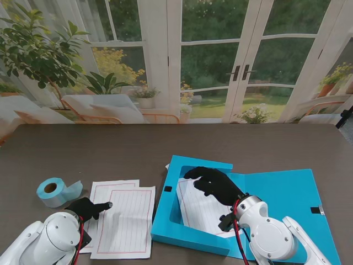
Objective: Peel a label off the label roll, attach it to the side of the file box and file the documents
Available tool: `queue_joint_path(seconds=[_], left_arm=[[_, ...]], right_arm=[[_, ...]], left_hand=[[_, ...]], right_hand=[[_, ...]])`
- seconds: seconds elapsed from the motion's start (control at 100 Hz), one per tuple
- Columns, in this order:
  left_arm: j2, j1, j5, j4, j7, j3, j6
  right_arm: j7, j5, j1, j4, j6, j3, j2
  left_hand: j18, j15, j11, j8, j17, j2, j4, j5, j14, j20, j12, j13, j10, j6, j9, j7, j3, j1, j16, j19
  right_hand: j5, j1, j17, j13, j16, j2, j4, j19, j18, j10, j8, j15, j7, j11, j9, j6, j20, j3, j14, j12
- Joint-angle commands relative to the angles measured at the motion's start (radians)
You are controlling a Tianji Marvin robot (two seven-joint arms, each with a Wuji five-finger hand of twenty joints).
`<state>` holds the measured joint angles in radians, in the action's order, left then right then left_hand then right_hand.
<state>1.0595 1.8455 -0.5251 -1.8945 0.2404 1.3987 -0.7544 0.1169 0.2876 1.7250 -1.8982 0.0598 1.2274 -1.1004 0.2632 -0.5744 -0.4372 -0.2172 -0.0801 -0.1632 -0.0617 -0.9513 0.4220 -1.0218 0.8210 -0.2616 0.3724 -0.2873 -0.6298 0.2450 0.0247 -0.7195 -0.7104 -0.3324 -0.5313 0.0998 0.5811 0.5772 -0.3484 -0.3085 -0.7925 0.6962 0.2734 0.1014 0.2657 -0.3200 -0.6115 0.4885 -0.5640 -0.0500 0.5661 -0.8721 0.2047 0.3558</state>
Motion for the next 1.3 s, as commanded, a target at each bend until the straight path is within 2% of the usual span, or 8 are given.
queue_joint_path(seconds=[0.0,0.19,0.28,0.56,0.71,0.95,1.08,1.29], left_arm=[[0.005,0.011,0.006,0.013,0.022,-0.006,-0.007],[0.023,0.027,0.053,0.008,-0.032,0.008,-0.007],[0.03,0.036,0.067,0.002,-0.051,0.017,0.0],[0.052,0.045,0.11,0.001,-0.114,0.03,0.024],[0.065,0.044,0.118,0.017,-0.159,0.028,0.053],[0.071,0.042,0.114,0.047,-0.184,0.03,0.085],[0.075,0.039,0.12,0.062,-0.197,0.025,0.092],[0.084,0.031,0.145,0.092,-0.228,0.022,0.134]], right_arm=[[0.012,0.0,0.007,0.002,-0.002,-0.003,-0.004],[0.011,-0.002,0.006,0.005,-0.003,-0.004,-0.004],[0.011,-0.003,0.006,0.005,-0.003,-0.005,-0.004],[0.011,-0.006,0.006,0.007,-0.001,-0.005,-0.005],[0.01,-0.011,0.008,0.006,0.002,-0.004,-0.006],[0.01,-0.016,0.007,0.008,0.002,-0.005,-0.006],[0.01,-0.018,0.006,0.008,0.004,-0.005,-0.006],[0.012,-0.024,0.007,0.009,0.006,-0.004,-0.006]], left_hand=[[-0.026,0.032,-0.006,-0.001,-0.009,0.007,0.032,-0.018,-0.022,0.01,-0.006,0.004,-0.011,0.001,0.028,0.011,-0.016,-0.024,0.021,0.021],[-0.026,0.03,-0.017,-0.015,-0.006,-0.034,0.035,-0.033,-0.027,0.012,-0.004,0.005,-0.016,0.017,0.031,0.039,0.013,-0.069,0.02,0.021],[-0.026,0.028,-0.025,-0.046,-0.006,-0.137,-0.011,-0.036,-0.032,0.018,-0.008,0.001,-0.022,0.028,0.032,0.083,0.36,0.073,0.02,0.019],[-0.023,0.025,-0.063,-0.152,-0.01,-0.268,-0.038,0.01,-0.048,0.019,0.001,-0.017,-0.042,0.046,0.026,0.372,0.62,0.076,0.024,0.018],[-0.012,0.019,-0.082,-0.133,-0.013,-0.34,-0.094,0.072,-0.044,0.025,0.007,-0.03,-0.043,0.054,0.013,0.573,0.635,0.004,0.025,0.011],[-0.009,0.011,-0.106,-0.149,0.016,-0.402,-0.104,0.148,-0.039,0.024,0.019,-0.05,-0.051,0.059,-0.006,0.734,0.626,-0.083,0.024,-0.077],[-0.024,0.004,-0.112,-0.122,0.14,-0.409,-0.096,0.139,-0.034,0.233,0.021,-0.062,-0.051,0.062,-0.027,0.785,0.602,-0.123,0.024,-0.462],[-0.028,-0.044,-0.16,-0.108,0.146,-0.399,-0.093,0.121,-0.032,0.326,0.063,-0.091,-0.067,0.06,-0.066,0.8,0.599,-0.147,0.001,-0.599]], right_hand=[[-0.009,0.004,-0.46,0.023,-0.003,0.02,-0.03,-0.01,0.002,0.014,-0.01,-0.004,-0.011,-0.002,-0.013,0.002,0.008,0.026,0.003,-0.001],[-0.009,0.008,-0.46,0.022,-0.003,0.02,-0.031,-0.011,0.001,0.016,-0.011,-0.004,-0.012,-0.002,-0.012,0.004,0.009,0.026,0.002,-0.001],[-0.01,0.009,-0.46,0.022,-0.003,0.021,-0.032,-0.011,0.001,0.016,-0.011,-0.004,-0.012,-0.002,-0.011,0.004,0.01,0.026,0.001,-0.001],[-0.009,0.015,-0.46,0.021,-0.003,0.024,-0.035,-0.013,-0.001,0.015,-0.011,-0.005,-0.012,0.0,-0.01,0.005,0.011,0.027,0.002,-0.001],[-0.009,0.022,-0.462,0.018,-0.003,0.025,-0.038,-0.015,-0.001,0.02,-0.012,-0.005,-0.013,0.001,-0.008,0.009,0.011,0.027,0.005,-0.001],[-0.009,0.025,-0.462,0.018,-0.003,0.028,-0.043,-0.016,-0.002,0.019,-0.012,-0.006,-0.014,0.002,-0.007,0.009,0.012,0.03,0.005,-0.002],[-0.01,0.029,-0.462,0.017,-0.003,0.028,-0.046,-0.017,-0.001,0.02,-0.013,-0.007,-0.014,0.003,-0.006,0.009,0.013,0.031,0.006,-0.002],[-0.011,0.034,-0.463,0.014,-0.002,0.03,-0.049,-0.019,-0.002,0.022,-0.013,-0.006,-0.015,0.003,-0.005,0.008,0.014,0.032,0.006,-0.003]])
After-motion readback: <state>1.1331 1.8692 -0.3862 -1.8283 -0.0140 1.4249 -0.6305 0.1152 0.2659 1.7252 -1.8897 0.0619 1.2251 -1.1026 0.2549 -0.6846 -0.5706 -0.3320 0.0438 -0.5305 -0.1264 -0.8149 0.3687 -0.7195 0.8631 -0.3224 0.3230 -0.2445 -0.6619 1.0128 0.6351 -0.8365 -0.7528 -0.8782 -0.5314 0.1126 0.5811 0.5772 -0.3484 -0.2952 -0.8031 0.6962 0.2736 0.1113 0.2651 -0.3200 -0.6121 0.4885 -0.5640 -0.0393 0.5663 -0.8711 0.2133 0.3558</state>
